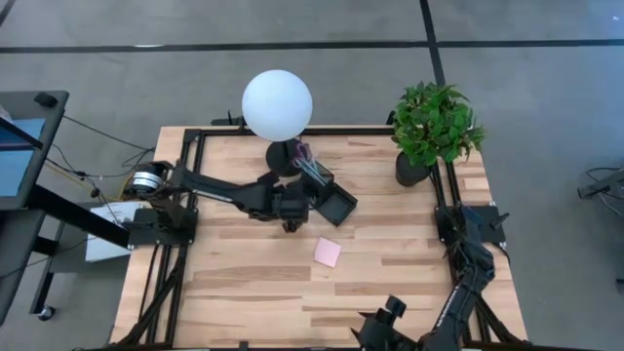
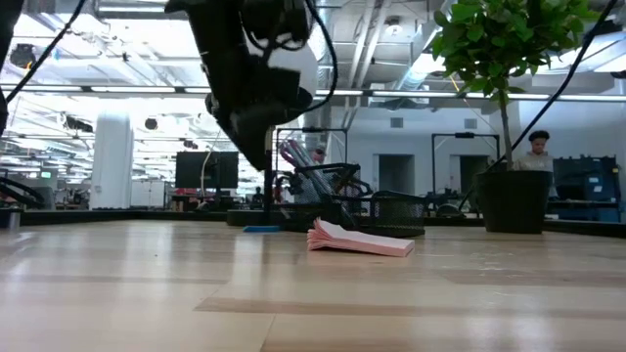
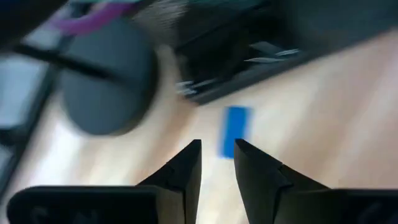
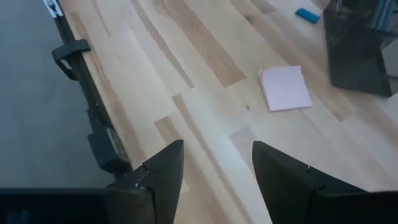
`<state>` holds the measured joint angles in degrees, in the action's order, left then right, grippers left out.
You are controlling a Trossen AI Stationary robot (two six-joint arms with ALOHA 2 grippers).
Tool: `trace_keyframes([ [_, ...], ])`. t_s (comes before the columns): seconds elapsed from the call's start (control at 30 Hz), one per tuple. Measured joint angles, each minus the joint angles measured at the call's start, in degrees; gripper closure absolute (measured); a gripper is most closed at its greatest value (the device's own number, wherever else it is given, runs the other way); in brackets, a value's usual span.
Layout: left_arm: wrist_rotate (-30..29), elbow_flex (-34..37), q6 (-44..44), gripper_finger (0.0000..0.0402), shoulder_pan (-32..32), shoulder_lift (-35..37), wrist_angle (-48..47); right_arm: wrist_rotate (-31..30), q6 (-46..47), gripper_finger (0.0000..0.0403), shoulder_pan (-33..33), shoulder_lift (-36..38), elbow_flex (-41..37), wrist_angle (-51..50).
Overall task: Pick and place office supplies into organizer
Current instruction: Put the blue eraser into the desk organizer
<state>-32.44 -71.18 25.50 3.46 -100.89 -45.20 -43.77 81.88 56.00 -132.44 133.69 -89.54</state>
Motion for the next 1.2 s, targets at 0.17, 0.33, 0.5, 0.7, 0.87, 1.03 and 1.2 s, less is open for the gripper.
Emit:
trace_keyframes([
  [0.17,8.9,13.2,-4.8,0.0321,0.7,7.1,20.4,0.0,4.8,0.0216,1.8,0.0,0.0,0.9],
  [0.33,9.8,29.1,-8.3,0.0328,0.3,14.0,43.8,-3.5,5.1,0.0217,4.1,0.0,0.0,3.3],
  [0.5,14.9,38.4,-10.2,0.0328,-1.9,16.9,59.4,-6.3,4.6,0.0218,5.1,0.0,0.0,2.8],
  [0.7,16.2,43.1,-8.7,0.0328,-4.9,15.7,64.6,-6.4,1.7,0.0215,3.5,0.0,0.0,2.8],
  [0.87,18.0,43.3,-6.2,0.0328,-7.8,11.3,65.5,-5.6,-2.0,0.0217,1.3,0.0,0.0,2.8],
  [1.03,19.4,41.3,-9.6,0.0328,-9.4,7.7,67.1,-2.8,-2.9,0.0218,-0.5,0.0,0.0,2.6],
  [1.2,18.7,40.1,-12.4,0.0328,-10.3,7.5,66.8,-1.1,-3.0,0.0215,-1.2,0.0,0.0,2.0],
])
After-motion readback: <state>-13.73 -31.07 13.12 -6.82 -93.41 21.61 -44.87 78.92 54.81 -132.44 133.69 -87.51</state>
